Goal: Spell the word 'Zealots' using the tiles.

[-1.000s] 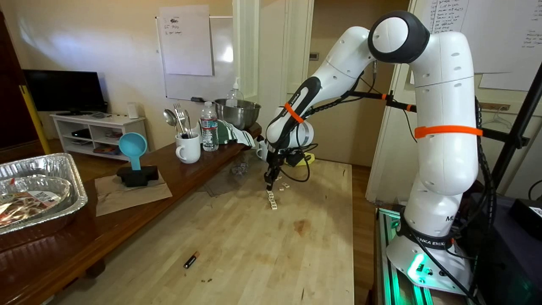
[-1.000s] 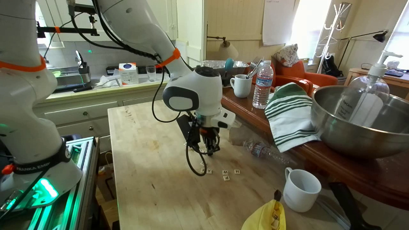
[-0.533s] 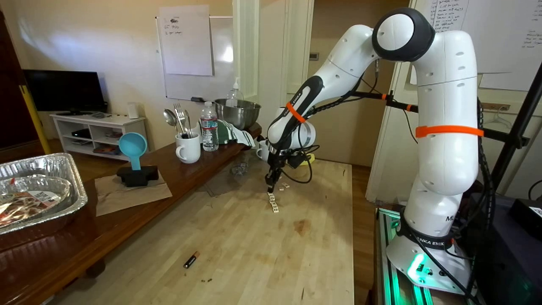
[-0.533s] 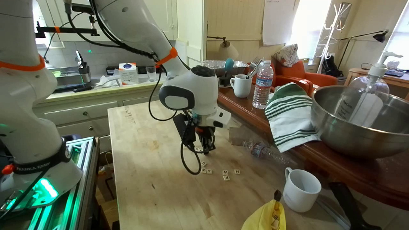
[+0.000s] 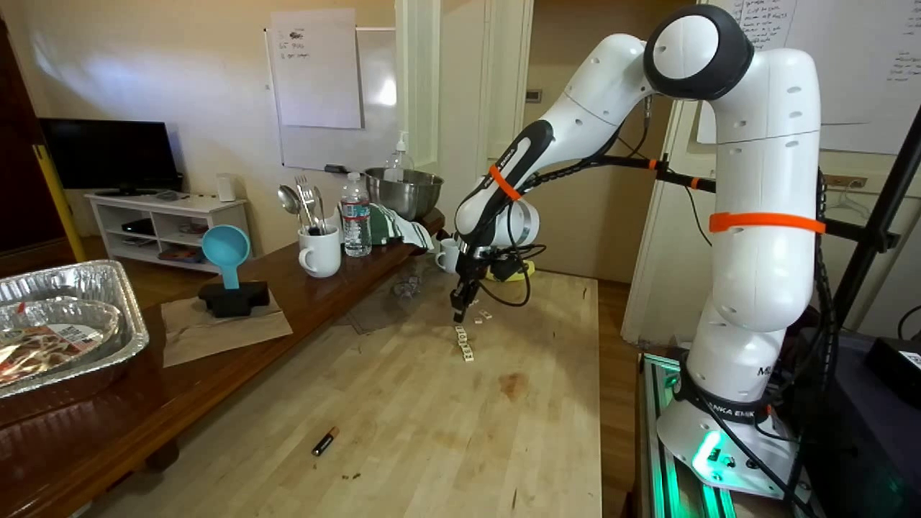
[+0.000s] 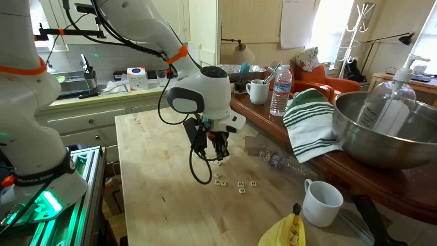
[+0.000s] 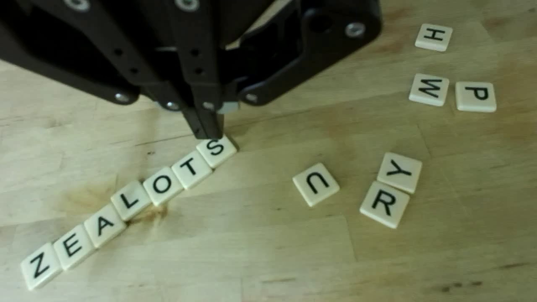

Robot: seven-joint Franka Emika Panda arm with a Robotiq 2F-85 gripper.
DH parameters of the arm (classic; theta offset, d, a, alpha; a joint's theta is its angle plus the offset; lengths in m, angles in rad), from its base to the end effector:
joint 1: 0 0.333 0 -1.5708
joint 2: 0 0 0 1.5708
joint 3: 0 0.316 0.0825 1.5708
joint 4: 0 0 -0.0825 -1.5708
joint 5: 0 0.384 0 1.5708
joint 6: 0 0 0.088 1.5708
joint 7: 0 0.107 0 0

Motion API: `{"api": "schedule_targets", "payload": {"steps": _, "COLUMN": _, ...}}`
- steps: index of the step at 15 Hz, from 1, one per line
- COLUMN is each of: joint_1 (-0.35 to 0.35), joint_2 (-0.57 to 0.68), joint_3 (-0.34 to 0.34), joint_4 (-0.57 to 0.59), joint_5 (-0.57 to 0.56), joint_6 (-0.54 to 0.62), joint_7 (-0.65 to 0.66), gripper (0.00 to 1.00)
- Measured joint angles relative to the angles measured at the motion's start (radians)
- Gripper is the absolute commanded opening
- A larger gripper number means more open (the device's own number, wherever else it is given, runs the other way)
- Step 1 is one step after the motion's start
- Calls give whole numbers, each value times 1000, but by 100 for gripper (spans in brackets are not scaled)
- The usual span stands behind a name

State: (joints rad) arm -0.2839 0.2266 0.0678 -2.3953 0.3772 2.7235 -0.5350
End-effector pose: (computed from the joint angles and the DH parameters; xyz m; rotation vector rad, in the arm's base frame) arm 0.4952 -0.1220 0.2313 -2.9962 0.0322 -0.2390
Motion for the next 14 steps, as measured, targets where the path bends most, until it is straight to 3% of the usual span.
{"api": "schedule_targets", "payload": {"steps": 5, "joint_1": 1, "joint_2": -56, "joint_3": 6, "joint_4": -22, "joint_5": 36, "joint_6": -43, "joint_7": -115, "gripper": 0}}
{"api": "schedule_targets", "payload": {"steps": 7, "joint_1": 4, "joint_2": -72, "joint_3": 5, "joint_4": -28, "joint_5": 37, "joint_6": -79, "joint_7": -188, "gripper": 7}}
{"api": "schedule_targets", "payload": {"steps": 9, "joint_1": 12, "joint_2": -85, "joint_3": 4, "joint_4": -35, "joint_5": 37, "joint_6": -111, "joint_7": -261, "gripper": 32}}
{"api": "schedule_targets", "payload": {"steps": 14, "joint_1": 46, "joint_2": -107, "joint_3": -3, "joint_4": -73, "joint_5": 37, "joint_6": -123, "joint_7": -395, "gripper": 68}}
